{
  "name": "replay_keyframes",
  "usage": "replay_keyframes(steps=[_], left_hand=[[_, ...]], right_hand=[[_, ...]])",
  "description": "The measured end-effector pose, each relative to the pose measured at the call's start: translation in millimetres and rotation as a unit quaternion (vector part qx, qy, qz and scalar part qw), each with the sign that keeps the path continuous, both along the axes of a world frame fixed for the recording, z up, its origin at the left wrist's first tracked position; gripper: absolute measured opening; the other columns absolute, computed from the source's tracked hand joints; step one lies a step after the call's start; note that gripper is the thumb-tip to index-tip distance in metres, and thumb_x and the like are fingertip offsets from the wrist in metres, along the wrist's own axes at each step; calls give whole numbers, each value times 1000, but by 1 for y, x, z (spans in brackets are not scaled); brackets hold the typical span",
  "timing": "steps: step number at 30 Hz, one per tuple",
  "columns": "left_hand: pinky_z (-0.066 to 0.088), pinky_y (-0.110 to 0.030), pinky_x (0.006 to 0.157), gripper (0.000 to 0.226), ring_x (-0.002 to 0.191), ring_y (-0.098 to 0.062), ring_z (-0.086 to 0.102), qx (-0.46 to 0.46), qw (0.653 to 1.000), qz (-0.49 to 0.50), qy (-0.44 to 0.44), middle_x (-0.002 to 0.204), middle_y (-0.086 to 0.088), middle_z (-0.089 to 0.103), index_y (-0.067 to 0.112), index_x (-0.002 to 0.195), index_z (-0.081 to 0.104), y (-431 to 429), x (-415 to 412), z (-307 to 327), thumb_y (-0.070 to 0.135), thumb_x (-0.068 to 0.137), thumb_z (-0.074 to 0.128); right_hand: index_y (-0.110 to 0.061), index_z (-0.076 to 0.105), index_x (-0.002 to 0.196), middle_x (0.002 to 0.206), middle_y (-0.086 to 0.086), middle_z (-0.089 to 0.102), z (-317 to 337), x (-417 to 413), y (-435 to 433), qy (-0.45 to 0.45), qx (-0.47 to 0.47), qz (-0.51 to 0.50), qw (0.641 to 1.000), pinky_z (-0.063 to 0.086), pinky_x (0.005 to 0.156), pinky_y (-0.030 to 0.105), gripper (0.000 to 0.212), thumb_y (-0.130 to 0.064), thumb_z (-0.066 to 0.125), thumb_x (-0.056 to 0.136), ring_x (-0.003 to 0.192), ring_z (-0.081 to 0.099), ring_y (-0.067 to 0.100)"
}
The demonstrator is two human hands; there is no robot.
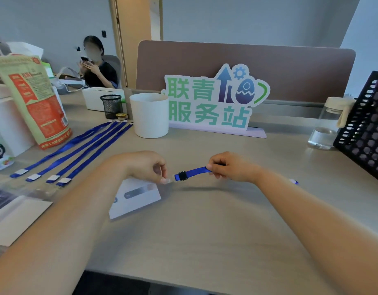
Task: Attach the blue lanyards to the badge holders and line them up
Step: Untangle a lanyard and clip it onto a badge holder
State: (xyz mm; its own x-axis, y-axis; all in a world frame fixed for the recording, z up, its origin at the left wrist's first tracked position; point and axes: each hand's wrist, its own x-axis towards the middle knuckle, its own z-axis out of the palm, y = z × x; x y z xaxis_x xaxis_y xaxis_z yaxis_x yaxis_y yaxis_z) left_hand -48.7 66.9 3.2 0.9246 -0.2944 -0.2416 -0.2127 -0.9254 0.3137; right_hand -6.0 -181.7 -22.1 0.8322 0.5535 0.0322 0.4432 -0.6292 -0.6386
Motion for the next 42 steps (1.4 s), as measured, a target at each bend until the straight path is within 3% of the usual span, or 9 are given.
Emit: replay_keyframes(steps=[4, 7, 14, 19, 25, 30, 33, 37, 42], left_hand=[[44, -27, 81, 23, 92, -12, 53, -29, 997, 67, -2, 98, 5, 58, 26, 96, 62, 21, -16, -16, 43, 81, 65], [43, -25, 80, 22, 94, -12, 52, -40, 993, 108, -7, 101, 5, 56, 25, 100, 59, 41, -31, -22, 40, 84, 62], [41, -24, 72, 14, 84, -7, 51, -33, 980, 193, -43, 92, 8, 55, 30, 85, 54, 89, -73, -29, 40, 83, 64], [45, -27, 80, 16, 92, -12, 53, 12, 968, 232, -94, 94, 7, 56, 30, 79, 53, 120, -96, -33, 39, 81, 66], [41, -25, 80, 20, 98, -14, 53, 8, 950, 252, -183, 99, 4, 53, 20, 94, 59, 136, -110, -38, 37, 84, 63], [38, -34, 97, 32, 115, -19, 41, 73, 945, 254, -191, 118, 1, 51, 22, 110, 59, 143, -111, -44, 41, 85, 61], [35, -34, 104, 44, 126, -17, 40, -14, 937, 269, -224, 137, 1, 46, 21, 130, 47, 135, -103, -36, 36, 90, 54], [34, -29, 105, 51, 130, -12, 40, -142, 948, 237, -160, 143, 4, 44, 22, 143, 29, 114, -79, -25, 25, 96, 47], [44, -31, 96, 34, 110, -15, 55, -136, 957, 235, -106, 121, -1, 61, 20, 124, 54, 110, -50, -16, 22, 90, 59]], right_hand=[[-18, 52, 66, 65, -8, 52, -4, 6, 28, -16, -42, 7, 999, 36, 57, 8, 33, -28, 45, 96, 60, 45, 4], [-19, 50, 61, 61, -6, 46, -7, 8, 48, -14, -57, 21, 998, 32, 56, 16, 35, -31, 50, 94, 56, 39, 7], [-19, 45, 56, 58, -2, 43, -11, 8, 115, -37, -59, 73, 995, 29, 52, 15, 40, -29, 51, 94, 54, 36, 9], [-17, 45, 54, 53, -4, 42, -12, 3, 159, -36, -56, 118, 991, 30, 52, 18, 41, -32, 56, 91, 51, 36, 8], [-16, 49, 59, 57, -3, 42, -9, -1, 198, -51, -34, 150, 987, 29, 55, 21, 34, -33, 67, 83, 55, 36, 8], [-17, 54, 64, 60, -3, 43, -10, -7, 219, -40, -30, 181, 982, 32, 56, 20, 29, -32, 62, 87, 58, 38, 8], [-11, 66, 81, 64, -6, 52, -7, -7, 225, -33, -28, 194, 980, 37, 60, 18, 24, -33, 58, 89, 62, 44, 5], [-10, 68, 88, 70, -7, 58, 4, -4, 224, -29, -21, 211, 977, 38, 60, 9, 18, -27, 61, 89, 63, 48, 2], [-12, 68, 99, 86, -1, 62, 16, 10, 214, -38, -34, 224, 973, 43, 73, 19, 15, -14, 66, 84, 75, 52, 8]])
